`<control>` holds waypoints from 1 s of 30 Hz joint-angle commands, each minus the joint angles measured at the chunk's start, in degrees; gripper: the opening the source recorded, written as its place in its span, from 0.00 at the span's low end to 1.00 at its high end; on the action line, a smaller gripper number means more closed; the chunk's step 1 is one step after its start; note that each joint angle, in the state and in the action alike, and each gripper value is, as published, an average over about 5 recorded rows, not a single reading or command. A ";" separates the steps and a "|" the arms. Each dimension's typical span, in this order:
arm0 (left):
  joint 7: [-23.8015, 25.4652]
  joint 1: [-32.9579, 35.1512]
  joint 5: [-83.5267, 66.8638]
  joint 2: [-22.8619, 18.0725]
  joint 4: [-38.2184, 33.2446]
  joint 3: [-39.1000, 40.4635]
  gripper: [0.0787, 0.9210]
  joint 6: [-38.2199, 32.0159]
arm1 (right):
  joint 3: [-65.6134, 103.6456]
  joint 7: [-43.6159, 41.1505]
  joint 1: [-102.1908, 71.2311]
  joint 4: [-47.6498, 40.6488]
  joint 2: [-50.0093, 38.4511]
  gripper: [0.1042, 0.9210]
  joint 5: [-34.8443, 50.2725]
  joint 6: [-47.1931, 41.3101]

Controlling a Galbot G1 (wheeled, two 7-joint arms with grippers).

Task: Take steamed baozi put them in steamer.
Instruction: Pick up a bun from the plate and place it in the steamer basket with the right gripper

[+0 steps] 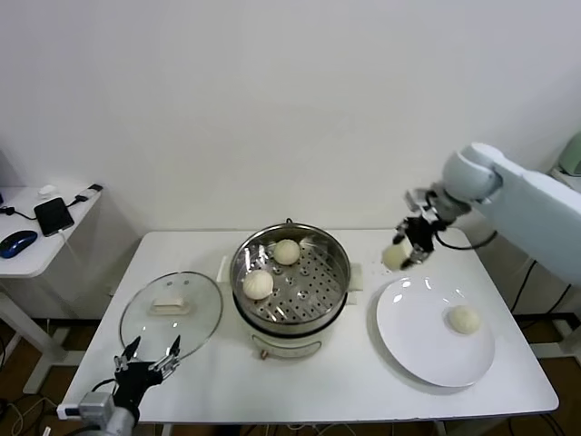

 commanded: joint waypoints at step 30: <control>-0.92 -0.19 -0.53 -1.01 -1.26 -0.06 0.88 -0.31 | -15.48 8.50 -0.97 2.58 28.18 0.56 -23.58 53.33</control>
